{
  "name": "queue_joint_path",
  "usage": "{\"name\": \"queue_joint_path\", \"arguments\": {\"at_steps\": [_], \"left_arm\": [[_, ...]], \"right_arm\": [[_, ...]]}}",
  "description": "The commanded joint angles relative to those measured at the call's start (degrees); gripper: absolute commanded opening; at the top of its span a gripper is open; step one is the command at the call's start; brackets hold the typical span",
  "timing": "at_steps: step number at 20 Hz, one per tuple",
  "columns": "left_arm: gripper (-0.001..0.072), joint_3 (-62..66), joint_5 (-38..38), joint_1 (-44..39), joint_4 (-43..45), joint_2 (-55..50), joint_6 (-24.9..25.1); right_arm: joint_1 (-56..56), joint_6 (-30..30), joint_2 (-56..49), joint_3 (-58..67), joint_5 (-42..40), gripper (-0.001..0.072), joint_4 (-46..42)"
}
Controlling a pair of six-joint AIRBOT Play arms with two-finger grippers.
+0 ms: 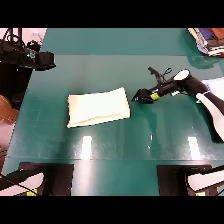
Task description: Fold the shirts.
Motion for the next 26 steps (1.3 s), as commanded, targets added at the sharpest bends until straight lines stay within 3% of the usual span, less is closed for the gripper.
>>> {"name": "queue_joint_path", "arguments": {"at_steps": [1, 3, 5, 8, 9, 15, 20, 26], "left_arm": [[0.0024, -0.76, 0.92, 0.04, -0.87, -0.02, 0.0], [0.0023, -0.76, 0.9, 0.04, -0.9, 0.0, 0.0], [0.0023, -0.76, 0.9, 0.04, -0.98, 0.0, -0.02], [0.0023, -0.74, 0.83, 0.04, -2.67, 0.0, 0.0], [0.0023, -0.76, 0.83, -0.02, -3.41, 0.0, 0.0], [0.0022, -0.74, 1.53, -8.48, -1.97, 0.0, -0.02], [0.0023, -0.74, 4.2, -16.85, -1.97, 0.0, -0.02], [0.0023, -0.74, 9.2, -22.34, -2.21, 0.0, -0.07]], "right_arm": [[3.63, -2.14, -5.09, 1.51, -1.7, 0.0682, 7.48], [7.19, -2.21, -8.79, 5.81, -1.57, 0.0682, 8.9], [10.49, -2.19, -11.89, 10.1, -1.09, 0.063, 8.85], [13.51, -2.27, -14.36, 15.19, -0.74, 0.0271, 8.2], [13.92, -3.21, -14.4, 16.33, -0.74, 0.0032, 8.0], [6.08, -3.74, -7.93, 20.39, -0.74, 0.0016, 5.38], [-14.38, -1.22, 3.76, 20.35, -0.33, 0.0016, -5.31], [-41.07, -1.38, 8.28, 20.35, -1.36, 0.0016, -5.33]]}}
